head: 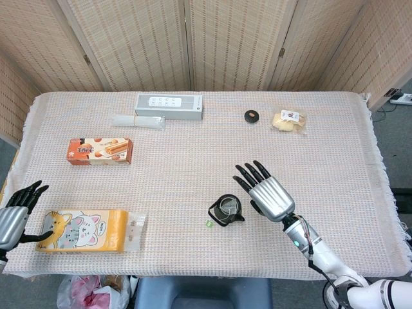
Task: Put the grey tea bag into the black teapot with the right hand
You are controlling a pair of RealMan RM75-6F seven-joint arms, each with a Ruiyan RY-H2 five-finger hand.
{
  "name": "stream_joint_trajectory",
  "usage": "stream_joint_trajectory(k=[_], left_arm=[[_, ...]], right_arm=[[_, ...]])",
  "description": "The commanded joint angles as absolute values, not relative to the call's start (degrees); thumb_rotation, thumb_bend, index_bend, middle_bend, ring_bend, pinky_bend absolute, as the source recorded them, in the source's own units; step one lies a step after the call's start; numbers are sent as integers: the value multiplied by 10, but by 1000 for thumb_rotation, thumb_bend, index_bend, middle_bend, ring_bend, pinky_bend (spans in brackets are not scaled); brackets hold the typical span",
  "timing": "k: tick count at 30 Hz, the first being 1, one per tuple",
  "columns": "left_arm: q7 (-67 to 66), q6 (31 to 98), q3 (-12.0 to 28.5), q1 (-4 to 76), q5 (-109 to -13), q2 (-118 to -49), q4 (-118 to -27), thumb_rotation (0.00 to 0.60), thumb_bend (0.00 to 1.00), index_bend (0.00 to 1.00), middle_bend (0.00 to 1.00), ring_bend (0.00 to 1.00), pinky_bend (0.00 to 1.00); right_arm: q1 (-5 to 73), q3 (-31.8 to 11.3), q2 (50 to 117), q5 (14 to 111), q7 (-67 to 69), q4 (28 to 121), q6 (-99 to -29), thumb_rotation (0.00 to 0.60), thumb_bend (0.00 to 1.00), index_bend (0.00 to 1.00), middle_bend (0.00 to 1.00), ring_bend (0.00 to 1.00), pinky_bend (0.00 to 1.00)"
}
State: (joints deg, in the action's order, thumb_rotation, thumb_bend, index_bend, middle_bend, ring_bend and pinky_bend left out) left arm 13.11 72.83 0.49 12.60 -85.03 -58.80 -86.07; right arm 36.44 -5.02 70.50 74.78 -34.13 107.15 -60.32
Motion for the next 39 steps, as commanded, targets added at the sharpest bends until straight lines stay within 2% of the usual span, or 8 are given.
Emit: stream_joint_trajectory(k=[1,7,9,12,14,19,24,39], left_arm=[[129,728,5,126,-850,-588,-861,600,139,0,0,0,92],[123,730,6,125,-846,-589,-863,600,138,0,0,0,92],[122,729,6,125,-846,-589,-864,600,139,0,0,0,92],[119,728,6,126,-845,-590,-865,600,139,0,0,0,92],[118,728,7,125,-843,-590,-866,600,138,0,0,0,92],[119,729,8,125,-842,-589,-866,600,138,0,0,0,92],[121,729,7,125,-843,-589,-866,600,138,0,0,0,92],[124,731,7,124,-846,-588,-865,600,138,0,0,0,92]], right_arm=[[400,-53,646,663,-385,1125,-536,600,421,0,14,0,0],[457,-45,604,549,-440,1172,-473,600,666,4,22,53,15],[482,-43,593,508,-442,1180,-444,600,783,26,48,228,155],[525,-39,577,446,-442,1184,-404,600,932,58,70,484,480],[556,-32,570,407,-442,1185,-379,600,978,70,78,607,625],[622,-5,560,335,-446,1192,-354,600,992,111,113,763,870],[672,17,558,287,-430,1194,-338,600,992,157,150,820,943],[760,79,590,260,-378,1160,-314,600,981,204,193,825,952]])
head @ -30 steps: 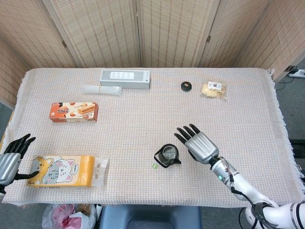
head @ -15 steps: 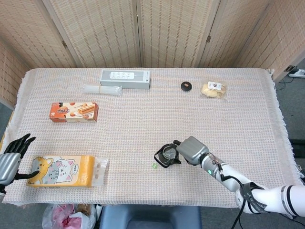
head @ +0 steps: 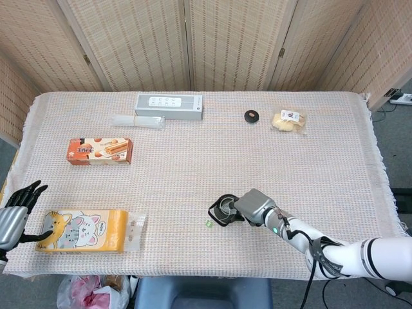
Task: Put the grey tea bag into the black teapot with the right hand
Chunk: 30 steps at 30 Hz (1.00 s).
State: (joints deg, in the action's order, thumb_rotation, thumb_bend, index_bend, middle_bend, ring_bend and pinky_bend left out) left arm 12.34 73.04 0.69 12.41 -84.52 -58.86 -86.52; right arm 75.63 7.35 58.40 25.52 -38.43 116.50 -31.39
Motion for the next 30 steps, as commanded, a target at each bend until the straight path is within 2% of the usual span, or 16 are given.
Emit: stream_joint_trajectory(k=[1,30], left_arm=[[125,731,7,124,-846,-588,-865,600,139,0,0,0,92],[153,739,5,120,-854,-583,-857,600,139,0,0,0,92]], right_arm=[[763,81,593,262,-375,1158,-314,600,978,207,195,825,953],[831,148,695,264,-319,1075,-324,600,914,216,204,825,953]])
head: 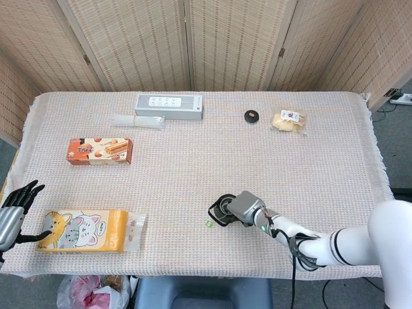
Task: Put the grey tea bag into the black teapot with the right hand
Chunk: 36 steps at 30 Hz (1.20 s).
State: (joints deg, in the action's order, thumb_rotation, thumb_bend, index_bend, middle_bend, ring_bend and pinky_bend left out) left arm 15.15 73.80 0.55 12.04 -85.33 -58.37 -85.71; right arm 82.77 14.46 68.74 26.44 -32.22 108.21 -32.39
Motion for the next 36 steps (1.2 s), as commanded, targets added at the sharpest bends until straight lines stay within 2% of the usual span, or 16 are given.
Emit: stream_joint_trajectory(k=[1,9,16,18,22,25,28,29,31,34,36], left_arm=[[155,740,5,119,-855,-583,-857,600,139,0,0,0,92],[166,746,4,116,-858,-580,-854,600,138,0,0,0,92],[158,743,5,116,-852,-582,-854,600,138,0,0,0,92],[151,741,6,117,-849,-583,-856,600,139,0,0,0,92],[137,741,7,117,-848,-585,-861,600,138,0,0,0,92],[128,744,8,117,-848,-587,-865,600,138,0,0,0,92],[124,742,5,118,-853,-588,-868,600,139,0,0,0,92],[124,742,5,118,-854,-588,-869,600,138,0,0,0,92],[126,743,3,118,-858,-587,-871,600,138,0,0,0,93],[129,747,2,117,-862,-586,-870,600,139,0,0,0,92],[132,748,2,117,-865,-586,-868,600,138,0,0,0,92]], right_arm=[[832,149,701,265,-318,1070,-325,600,913,217,204,825,953],[844,156,722,259,-306,1053,-330,600,906,216,204,825,953],[812,143,631,337,-278,1147,-391,600,836,216,192,825,954],[797,144,604,364,-276,1173,-411,600,794,216,165,825,953],[764,146,565,418,-275,1213,-449,600,709,204,50,817,953],[715,149,541,485,-266,1238,-499,600,669,160,2,746,946],[627,168,537,584,-285,1243,-612,600,625,121,0,555,819],[600,174,541,609,-298,1240,-650,600,607,110,0,474,735],[533,182,560,661,-319,1227,-737,600,586,100,0,386,628],[455,186,590,713,-314,1195,-822,600,559,89,0,273,398],[402,188,610,737,-296,1162,-868,600,491,72,0,175,204]])
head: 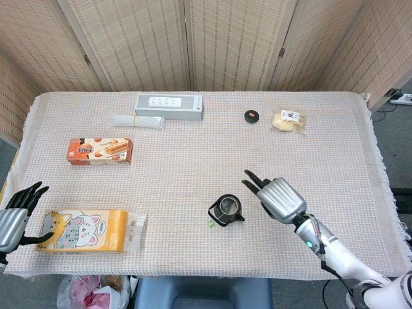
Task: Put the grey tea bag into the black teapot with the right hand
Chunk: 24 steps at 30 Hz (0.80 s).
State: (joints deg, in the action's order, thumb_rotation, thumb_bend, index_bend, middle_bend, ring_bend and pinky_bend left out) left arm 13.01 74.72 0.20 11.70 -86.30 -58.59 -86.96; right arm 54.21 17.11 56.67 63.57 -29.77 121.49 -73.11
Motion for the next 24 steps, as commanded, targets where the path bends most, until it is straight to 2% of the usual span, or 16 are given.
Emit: stream_joint_trajectory(k=[1,2,4,13,19,24], left_arm=[[134,749,2,118,-867,-588,-865,600,138,0,0,0,92],[134,750,1,118,-869,-589,-863,600,138,0,0,0,92],[135,751,1,119,-872,-591,-860,600,139,0,0,0,92],[125,747,-4,120,-875,-599,-858,600,139,0,0,0,92],[96,770,-5,117,-894,-605,-863,600,138,0,0,0,92],[75,763,-4,118,-884,-610,-869,600,138,0,0,0,93]], right_arm=[[374,187,619,747,-279,1143,-889,600,469,62,0,138,141],[355,184,626,754,-263,1128,-905,600,443,46,0,75,57],[320,178,638,765,-238,1095,-933,600,423,27,0,13,0],[187,149,683,800,-161,972,-1018,600,393,0,0,0,0],[168,134,667,834,-120,955,-1001,600,393,0,0,0,0],[159,123,652,842,-96,957,-972,600,393,0,0,0,0]])
